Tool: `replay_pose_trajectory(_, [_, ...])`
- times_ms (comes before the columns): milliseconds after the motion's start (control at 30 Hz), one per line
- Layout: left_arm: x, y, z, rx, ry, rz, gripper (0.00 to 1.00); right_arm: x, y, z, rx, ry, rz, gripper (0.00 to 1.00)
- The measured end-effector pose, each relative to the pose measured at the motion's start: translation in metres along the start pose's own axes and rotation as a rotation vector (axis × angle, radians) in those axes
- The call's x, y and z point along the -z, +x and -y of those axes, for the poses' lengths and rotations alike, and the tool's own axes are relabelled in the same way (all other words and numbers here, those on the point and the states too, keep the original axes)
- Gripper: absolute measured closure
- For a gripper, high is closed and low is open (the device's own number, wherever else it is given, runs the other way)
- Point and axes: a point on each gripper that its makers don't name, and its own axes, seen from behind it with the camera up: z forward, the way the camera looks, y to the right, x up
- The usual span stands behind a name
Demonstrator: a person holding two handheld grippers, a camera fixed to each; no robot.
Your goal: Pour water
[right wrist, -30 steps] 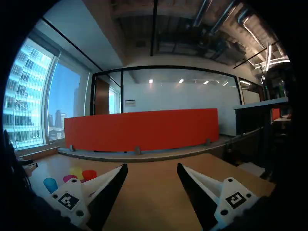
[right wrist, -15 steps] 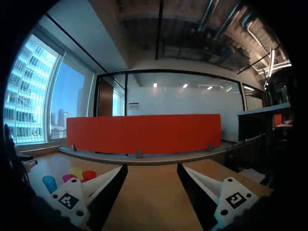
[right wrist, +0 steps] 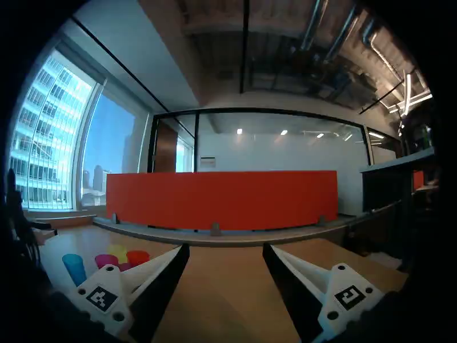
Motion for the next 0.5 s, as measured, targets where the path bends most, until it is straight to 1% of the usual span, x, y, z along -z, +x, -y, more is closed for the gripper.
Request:
replay_pose_trajectory(300, [0.000, 0.000, 0.000, 0.000, 0.000, 0.000, 0.10, -0.003, -0.030, 0.000, -0.037, -0.006, 0.040, 0.01])
replay_pose_trajectory(500, [0.000, 0.000, 0.000, 0.000, 0.000, 0.000, 0.10, -0.004, -0.041, 0.005, -0.035, 0.003, 0.052, 0.01])
